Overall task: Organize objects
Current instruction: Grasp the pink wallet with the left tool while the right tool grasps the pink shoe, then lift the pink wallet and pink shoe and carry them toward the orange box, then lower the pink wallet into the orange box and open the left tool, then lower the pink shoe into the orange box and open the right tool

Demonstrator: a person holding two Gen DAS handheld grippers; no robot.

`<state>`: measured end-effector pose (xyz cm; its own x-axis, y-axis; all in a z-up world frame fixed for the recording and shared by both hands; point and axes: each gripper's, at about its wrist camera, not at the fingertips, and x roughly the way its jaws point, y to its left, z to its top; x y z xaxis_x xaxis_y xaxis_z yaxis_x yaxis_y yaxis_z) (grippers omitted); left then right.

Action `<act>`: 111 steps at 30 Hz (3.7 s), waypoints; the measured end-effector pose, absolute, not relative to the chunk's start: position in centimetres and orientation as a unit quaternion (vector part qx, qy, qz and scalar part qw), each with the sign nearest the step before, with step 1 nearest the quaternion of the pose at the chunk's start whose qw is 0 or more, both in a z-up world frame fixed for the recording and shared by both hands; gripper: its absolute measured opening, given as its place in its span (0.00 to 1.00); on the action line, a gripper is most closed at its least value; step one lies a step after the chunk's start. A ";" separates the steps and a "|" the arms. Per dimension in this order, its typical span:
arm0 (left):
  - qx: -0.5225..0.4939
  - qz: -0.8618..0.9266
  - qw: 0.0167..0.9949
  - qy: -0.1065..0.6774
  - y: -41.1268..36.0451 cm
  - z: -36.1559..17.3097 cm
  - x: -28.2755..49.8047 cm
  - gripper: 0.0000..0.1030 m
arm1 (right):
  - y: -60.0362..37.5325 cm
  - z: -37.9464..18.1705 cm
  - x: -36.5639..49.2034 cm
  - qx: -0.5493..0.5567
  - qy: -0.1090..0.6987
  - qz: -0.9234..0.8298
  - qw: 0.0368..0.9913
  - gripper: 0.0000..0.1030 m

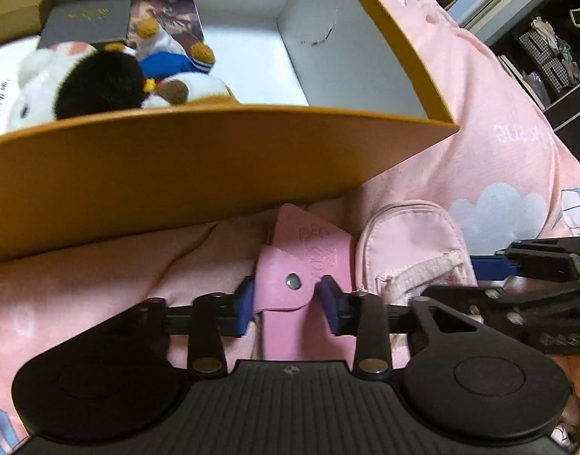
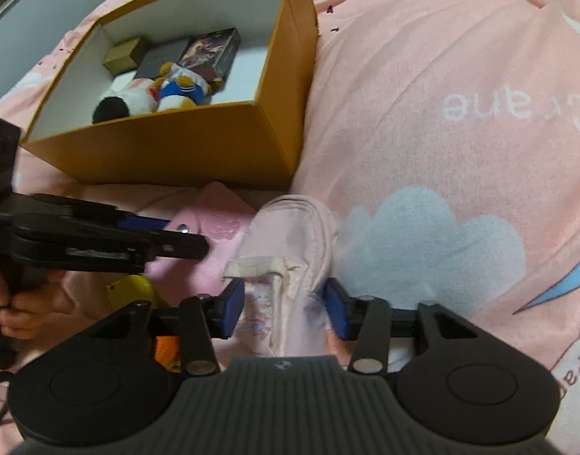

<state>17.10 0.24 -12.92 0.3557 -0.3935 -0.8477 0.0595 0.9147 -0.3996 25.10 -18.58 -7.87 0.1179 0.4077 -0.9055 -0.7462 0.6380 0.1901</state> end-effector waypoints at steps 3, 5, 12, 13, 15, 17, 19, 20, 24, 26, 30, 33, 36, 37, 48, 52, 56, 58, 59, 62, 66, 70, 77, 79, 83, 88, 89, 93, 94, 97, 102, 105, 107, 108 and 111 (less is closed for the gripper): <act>-0.148 -0.132 0.817 0.541 0.1 -12.4 16.0 0.34 | -18.6 -8.3 25.1 -0.162 0.529 0.395 0.733 0.28; -0.138 -0.127 0.823 0.536 -0.3 -11.9 15.2 0.34 | -18.8 -8.0 24.8 -0.163 0.522 0.398 0.736 0.23; -0.126 -0.107 0.849 0.502 0.0 -8.9 12.8 0.34 | -19.6 -5.7 24.0 -0.151 0.499 0.415 0.745 0.20; -0.126 -0.105 0.853 0.496 0.1 -8.3 12.5 0.34 | -19.7 -5.3 23.9 -0.150 0.494 0.417 0.748 0.20; -0.128 -0.103 0.859 0.485 0.5 -7.1 12.1 0.34 | -19.8 -4.2 23.7 -0.149 0.481 0.422 0.753 0.20; -0.134 -0.101 0.865 0.473 0.7 -5.8 11.7 0.34 | -20.0 -2.8 23.6 -0.147 0.467 0.431 0.758 0.20; -0.147 -0.104 0.871 0.458 1.0 -4.3 11.4 0.34 | -20.2 -1.5 23.5 -0.143 0.454 0.439 0.762 0.20; -0.154 -0.107 0.873 0.451 1.2 -3.6 11.6 0.34 | -20.2 -0.7 23.4 -0.141 0.447 0.442 0.765 0.20; -0.175 -0.110 0.884 0.420 2.2 -0.5 12.1 0.34 | -20.1 2.1 23.4 -0.137 0.409 0.455 0.779 0.20; -0.182 -0.106 0.889 0.407 2.6 0.5 13.0 0.34 | -19.9 3.4 23.7 -0.128 0.393 0.462 0.785 0.20; -0.201 -0.092 0.896 0.386 3.8 2.1 15.1 0.34 | -19.0 5.6 25.1 -0.112 0.360 0.468 0.799 0.19; -0.207 -0.075 0.901 0.373 4.4 2.7 17.3 0.34 | -17.8 6.4 26.5 -0.106 0.341 0.464 0.811 0.19; -0.221 -0.062 0.897 0.377 4.7 1.9 20.4 0.34 | -16.1 6.6 28.4 -0.101 0.336 0.457 0.817 0.20; -0.223 -0.058 0.896 0.379 4.7 1.5 21.5 0.34 | -15.5 6.4 29.0 -0.100 0.336 0.455 0.818 0.19; -0.216 -0.022 0.877 0.428 3.7 -4.5 29.8 0.34 | -10.7 4.7 32.9 -0.128 0.328 0.436 0.828 0.19; -0.221 -0.015 0.866 0.448 3.7 -6.4 31.7 0.34 | -9.4 4.1 33.9 -0.143 0.326 0.435 0.827 0.20; -0.235 -0.011 0.854 0.464 3.8 -7.9 33.4 0.34 | -8.5 3.5 34.5 -0.153 0.330 0.436 0.823 0.20; -0.241 -0.007 0.846 0.476 3.9 -8.7 34.1 0.34 | -8.4 3.2 34.8 -0.156 0.333 0.436 0.822 0.20; -0.247 -0.008 0.840 0.482 4.0 -9.1 34.4 0.34 | -8.3 3.1 34.9 -0.157 0.334 0.436 0.821 0.20; -0.255 -0.006 0.827 0.501 3.8 -10.4 34.9 0.34 | -8.3 2.9 35.1 -0.157 0.338 0.437 0.819 0.20; -0.257 -0.003 0.820 0.512 3.9 -11.0 35.2 0.35 | -8.2 2.7 35.3 -0.161 0.338 0.436 0.819 0.20; -0.221 -0.004 0.826 0.518 3.2 -10.6 35.2 0.38 | -8.1 2.6 35.4 -0.161 0.341 0.434 0.819 0.20; -0.175 -0.005 0.835 0.521 2.6 -10.1 34.7 0.41 | -8.2 2.5 35.5 -0.161 0.343 0.429 0.820 0.20; -0.166 -0.007 0.839 0.517 2.5 -9.9 34.4 0.44 | -8.3 2.5 35.5 -0.161 0.343 0.429 0.820 0.20; -0.159 -0.017 0.851 0.500 2.8 -9.2 33.6 0.53 | -8.4 2.7 35.2 -0.164 0.336 0.425 0.824 0.20; -0.144 -0.016 0.865 0.480 2.6 -7.8 33.2 0.59 | -8.6 3.2 35.3 -0.159 0.330 0.424 0.828 0.20; -0.137 -0.017 0.871 0.472 2.7 -7.2 32.7 0.59 | -8.7 3.4 35.2 -0.157 0.329 0.426 0.828 0.20; -0.124 -0.018 0.887 0.445 4.0 -5.2 30.8 0.59 | -8.9 3.9 34.9 -0.143 0.337 0.441 0.819 0.20; -0.124 -0.019 0.890 0.439 4.6 -4.7 30.2 0.59 | -8.9 3.9 34.8 -0.139 0.342 0.448 0.814 0.20; -0.124 -0.011 0.896 0.426 5.9 -3.5 28.4 0.59 | -8.5 3.4 34.4 -0.123 0.374 0.474 0.788 0.20; -0.125 -0.024 0.898 0.422 6.0 -2.8 26.9 0.59 | -6.3 0.5 32.8 -0.171 0.410 0.475 0.759 0.20; -0.128 -0.028 0.898 0.421 6.2 -2.9 25.6 0.59 | -5.3 -1.1 32.0 -0.209 0.418 0.467 0.751 0.20; -0.132 -0.028 0.896 0.423 6.3 -3.1 24.8 0.59 | -4.6 -2.0 31.7 -0.230 0.426 0.463 0.743 0.20; -0.134 -0.027 0.896 0.423 6.4 -3.2 24.5 0.59 | -4.4 -2.3 31.6 -0.237 0.430 0.461 0.739 0.20; -0.139 -0.026 0.895 0.423 6.6 -3.5 23.6 0.59 | -4.1 -3.4 31.4 -0.243 0.450 0.459 0.727 0.20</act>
<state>23.60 6.64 -3.52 0.6412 -0.1644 -0.7496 -0.0708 0.9600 -0.2711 31.37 -4.06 -3.43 0.1741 0.4479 -0.8770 -0.8855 0.4609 0.0596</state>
